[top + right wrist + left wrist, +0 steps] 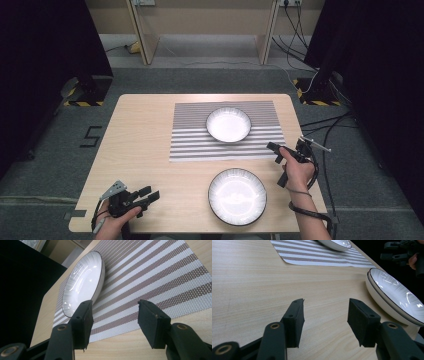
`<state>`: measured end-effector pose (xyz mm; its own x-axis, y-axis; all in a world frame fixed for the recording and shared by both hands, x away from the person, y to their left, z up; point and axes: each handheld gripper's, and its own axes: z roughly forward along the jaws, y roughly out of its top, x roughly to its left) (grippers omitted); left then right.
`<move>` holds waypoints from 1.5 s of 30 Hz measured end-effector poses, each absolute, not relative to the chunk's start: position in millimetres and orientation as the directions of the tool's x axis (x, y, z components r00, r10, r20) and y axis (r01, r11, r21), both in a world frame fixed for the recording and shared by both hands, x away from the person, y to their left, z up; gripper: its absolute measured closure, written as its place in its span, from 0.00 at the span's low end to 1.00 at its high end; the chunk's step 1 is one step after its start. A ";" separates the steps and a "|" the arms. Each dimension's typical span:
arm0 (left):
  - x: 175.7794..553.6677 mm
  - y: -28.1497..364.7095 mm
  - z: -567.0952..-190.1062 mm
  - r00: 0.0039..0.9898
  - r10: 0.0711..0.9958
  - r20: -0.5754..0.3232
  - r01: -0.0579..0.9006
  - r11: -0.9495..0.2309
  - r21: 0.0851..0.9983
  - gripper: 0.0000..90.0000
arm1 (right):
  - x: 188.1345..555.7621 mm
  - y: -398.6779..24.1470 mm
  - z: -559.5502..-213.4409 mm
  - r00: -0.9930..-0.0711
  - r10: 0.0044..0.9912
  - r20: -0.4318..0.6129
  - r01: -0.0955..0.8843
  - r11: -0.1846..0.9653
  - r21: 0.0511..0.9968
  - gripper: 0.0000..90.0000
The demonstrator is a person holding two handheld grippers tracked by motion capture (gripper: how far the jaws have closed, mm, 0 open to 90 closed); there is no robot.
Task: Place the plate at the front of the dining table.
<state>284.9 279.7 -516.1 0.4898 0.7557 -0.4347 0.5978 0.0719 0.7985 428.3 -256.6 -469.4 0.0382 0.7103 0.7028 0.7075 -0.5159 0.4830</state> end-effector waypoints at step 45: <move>284.0 279.5 -515.9 0.487 0.757 -0.435 0.598 0.074 0.798 0.52 | 379.1 -266.7 -479.4 0.025 0.718 0.696 0.702 -0.508 0.499 0.50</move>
<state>284.0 279.5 -515.9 0.4868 0.7575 -0.4350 0.5976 0.0745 0.7983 379.1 -266.7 -479.4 0.0248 0.7177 0.6959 0.7024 -0.5078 0.4987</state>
